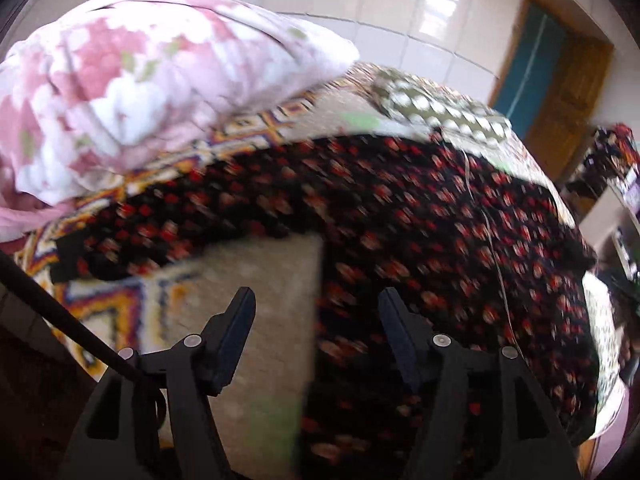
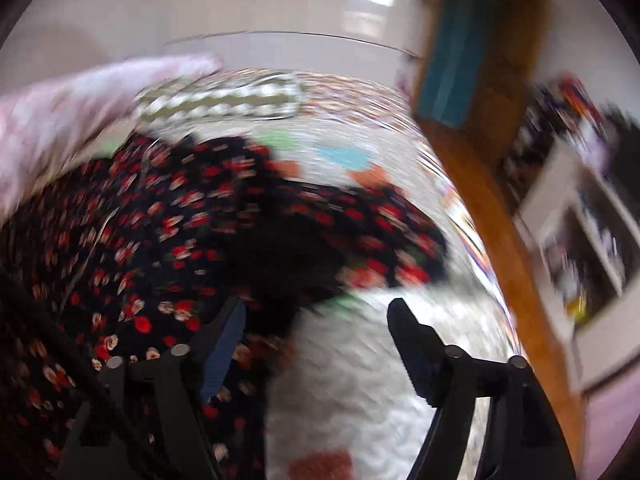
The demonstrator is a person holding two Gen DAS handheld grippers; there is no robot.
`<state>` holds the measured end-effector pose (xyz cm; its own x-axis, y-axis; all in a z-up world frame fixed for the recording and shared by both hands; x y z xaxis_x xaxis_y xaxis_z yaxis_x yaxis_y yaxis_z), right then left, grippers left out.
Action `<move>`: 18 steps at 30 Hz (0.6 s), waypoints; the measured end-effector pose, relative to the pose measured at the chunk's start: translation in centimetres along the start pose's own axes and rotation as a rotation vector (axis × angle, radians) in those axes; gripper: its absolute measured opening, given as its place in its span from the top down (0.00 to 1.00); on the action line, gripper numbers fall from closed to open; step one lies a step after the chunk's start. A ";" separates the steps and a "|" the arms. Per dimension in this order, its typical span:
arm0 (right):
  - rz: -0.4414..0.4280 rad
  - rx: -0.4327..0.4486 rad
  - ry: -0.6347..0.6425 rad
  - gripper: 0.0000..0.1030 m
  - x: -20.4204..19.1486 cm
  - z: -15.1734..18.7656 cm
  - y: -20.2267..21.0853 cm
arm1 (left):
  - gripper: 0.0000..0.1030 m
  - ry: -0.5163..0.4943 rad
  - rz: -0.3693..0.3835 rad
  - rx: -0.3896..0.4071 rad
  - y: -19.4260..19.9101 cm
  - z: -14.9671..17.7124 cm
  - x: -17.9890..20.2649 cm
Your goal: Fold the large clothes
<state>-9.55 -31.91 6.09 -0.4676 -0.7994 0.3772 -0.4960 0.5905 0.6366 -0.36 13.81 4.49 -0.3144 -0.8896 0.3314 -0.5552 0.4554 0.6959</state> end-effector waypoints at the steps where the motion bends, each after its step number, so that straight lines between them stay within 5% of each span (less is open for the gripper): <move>1: 0.025 0.019 0.085 0.24 -1.8 -0.3 -0.8 | 0.39 0.001 0.004 -0.016 -0.7 0.8 0.8; 5: 0.169 0.048 0.297 0.30 -4.2 -0.2 -4.3 | 0.39 0.005 -0.002 -0.063 -2.1 2.7 2.6; 8: 0.161 0.002 0.262 0.93 -3.0 -1.0 -5.9 | 0.39 0.008 0.004 -0.066 -1.9 3.3 3.1; 10: 0.093 -0.050 0.163 0.93 -0.9 -1.7 -6.4 | 0.39 0.012 0.005 -0.061 -1.6 3.4 3.2; 14: 0.159 -0.043 -0.071 0.94 7.6 -3.9 -6.1 | 0.39 0.035 0.040 -0.051 -1.0 3.5 3.7; 18: 0.390 -0.090 -0.359 0.94 21.1 -3.7 -5.9 | 0.39 0.040 0.078 -0.043 -0.5 3.8 4.6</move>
<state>-13.79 -52.72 12.81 -0.8334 -0.4251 0.3532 -0.1780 0.8115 0.5566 -4.45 9.61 3.30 -0.3237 -0.8526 0.4102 -0.4961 0.5221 0.6938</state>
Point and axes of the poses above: each gripper's, at about its wrist camera, not at the fingertips, and y roughly against the way its jaws point, x to its right, z to its underside, the point moved 7 cm from there along -y, roughly the way its jaws point, and after that the axes turned 15 degrees about z, right-handed, at the moved point
